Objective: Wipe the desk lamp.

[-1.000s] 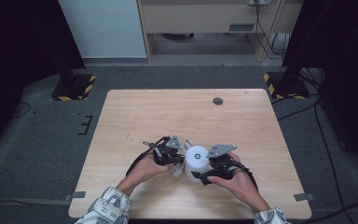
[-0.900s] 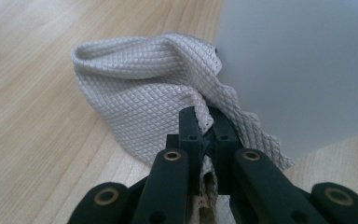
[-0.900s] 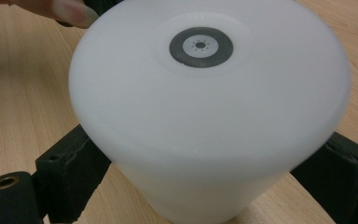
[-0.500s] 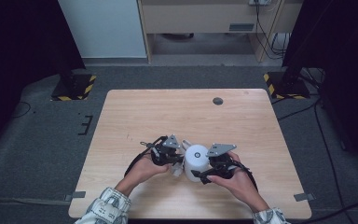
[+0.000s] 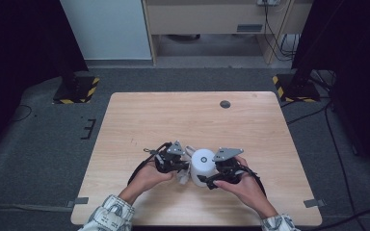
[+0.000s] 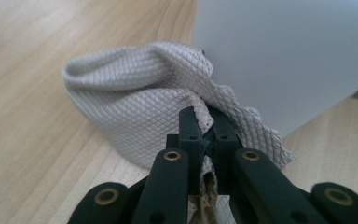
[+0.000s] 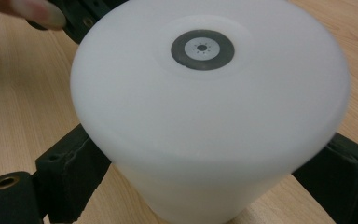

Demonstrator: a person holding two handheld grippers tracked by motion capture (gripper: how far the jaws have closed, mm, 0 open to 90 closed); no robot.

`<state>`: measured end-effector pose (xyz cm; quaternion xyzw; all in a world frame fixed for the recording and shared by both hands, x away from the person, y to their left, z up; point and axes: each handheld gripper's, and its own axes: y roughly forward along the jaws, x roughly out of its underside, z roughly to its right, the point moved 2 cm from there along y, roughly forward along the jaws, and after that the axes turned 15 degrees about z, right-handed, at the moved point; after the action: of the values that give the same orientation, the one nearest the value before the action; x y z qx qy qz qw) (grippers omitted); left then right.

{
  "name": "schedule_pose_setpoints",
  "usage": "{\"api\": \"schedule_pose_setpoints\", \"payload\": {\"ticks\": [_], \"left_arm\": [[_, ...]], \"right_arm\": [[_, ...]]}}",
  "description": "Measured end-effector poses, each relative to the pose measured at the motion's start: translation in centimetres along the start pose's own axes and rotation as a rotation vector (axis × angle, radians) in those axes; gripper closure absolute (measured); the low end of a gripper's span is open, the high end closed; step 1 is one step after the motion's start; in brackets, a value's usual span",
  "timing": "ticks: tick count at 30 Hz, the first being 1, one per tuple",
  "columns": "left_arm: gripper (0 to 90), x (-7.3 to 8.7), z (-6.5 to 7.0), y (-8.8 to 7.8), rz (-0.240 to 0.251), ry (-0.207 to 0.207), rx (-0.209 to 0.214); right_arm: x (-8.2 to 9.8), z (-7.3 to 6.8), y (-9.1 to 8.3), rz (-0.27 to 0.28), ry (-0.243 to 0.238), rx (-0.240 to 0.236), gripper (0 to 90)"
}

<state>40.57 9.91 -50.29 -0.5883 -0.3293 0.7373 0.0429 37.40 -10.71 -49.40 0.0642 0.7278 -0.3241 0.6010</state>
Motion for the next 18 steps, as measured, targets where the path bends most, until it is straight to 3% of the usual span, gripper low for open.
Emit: {"api": "schedule_pose_setpoints", "payload": {"ticks": [7, 9, 14, 18], "left_arm": [[86.4, -1.6, 0.1, -1.8, 0.098, -0.026, 0.000], [86.4, -1.5, 0.2, -1.8, 0.088, -0.017, -0.003], [86.5, 0.0, 0.4, -0.1, -0.018, 0.022, -0.015], [86.5, -0.9, 0.6, -1.2, 0.042, 0.005, -0.018]], "right_arm": [[0.0, 0.0, 0.1, 0.000, 0.002, 0.003, 9.1], [0.0, 0.0, 0.1, 0.001, 0.002, 0.005, 9.1], [0.0, 0.0, 0.1, -0.001, 0.000, 0.007, 9.1], [0.0, 0.0, 0.1, 0.001, 0.002, 0.009, 9.1]]}}
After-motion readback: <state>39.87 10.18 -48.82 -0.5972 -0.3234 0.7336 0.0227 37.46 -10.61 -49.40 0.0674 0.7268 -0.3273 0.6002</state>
